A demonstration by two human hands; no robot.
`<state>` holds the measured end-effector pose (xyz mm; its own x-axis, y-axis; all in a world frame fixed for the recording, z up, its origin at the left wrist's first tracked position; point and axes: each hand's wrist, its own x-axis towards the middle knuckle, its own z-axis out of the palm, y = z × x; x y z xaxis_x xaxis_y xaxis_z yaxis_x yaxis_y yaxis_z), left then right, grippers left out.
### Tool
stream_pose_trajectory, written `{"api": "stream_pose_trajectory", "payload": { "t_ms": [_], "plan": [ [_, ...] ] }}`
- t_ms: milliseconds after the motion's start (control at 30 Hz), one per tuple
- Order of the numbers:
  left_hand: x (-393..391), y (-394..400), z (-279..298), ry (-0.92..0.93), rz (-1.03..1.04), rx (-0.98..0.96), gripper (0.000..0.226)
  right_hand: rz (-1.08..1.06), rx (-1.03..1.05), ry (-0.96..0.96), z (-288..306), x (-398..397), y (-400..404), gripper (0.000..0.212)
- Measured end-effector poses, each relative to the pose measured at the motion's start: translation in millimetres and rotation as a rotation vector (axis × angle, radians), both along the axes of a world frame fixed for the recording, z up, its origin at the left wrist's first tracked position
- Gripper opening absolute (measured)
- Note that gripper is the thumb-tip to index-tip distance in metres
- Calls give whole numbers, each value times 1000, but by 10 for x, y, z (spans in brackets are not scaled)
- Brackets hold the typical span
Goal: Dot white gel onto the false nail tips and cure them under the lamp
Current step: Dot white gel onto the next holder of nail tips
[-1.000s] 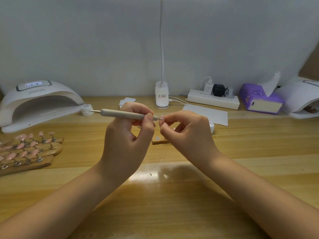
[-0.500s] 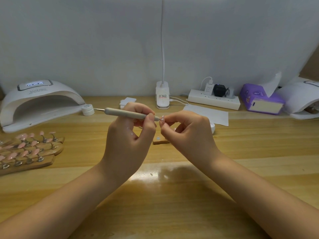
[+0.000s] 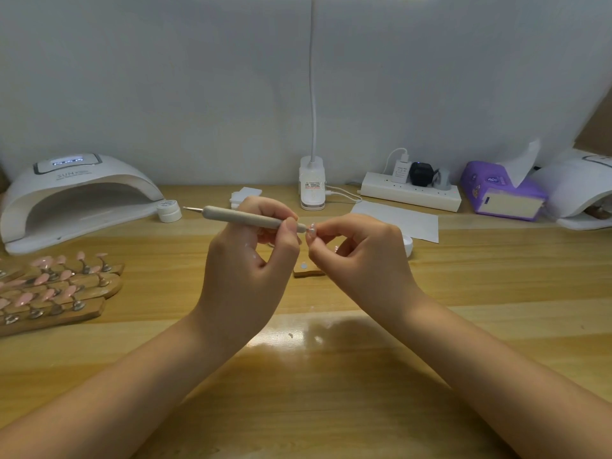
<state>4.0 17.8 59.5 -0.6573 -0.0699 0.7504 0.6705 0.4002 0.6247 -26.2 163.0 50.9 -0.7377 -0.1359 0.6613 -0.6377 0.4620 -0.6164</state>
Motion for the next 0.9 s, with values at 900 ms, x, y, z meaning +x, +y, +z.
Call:
{"api": "stream_pose_trajectory", "payload": {
  "t_ms": [900],
  "plan": [
    [5,2,4,-15,-3,45,9,14,-18,-5,26,9,-1,8]
  ]
}}
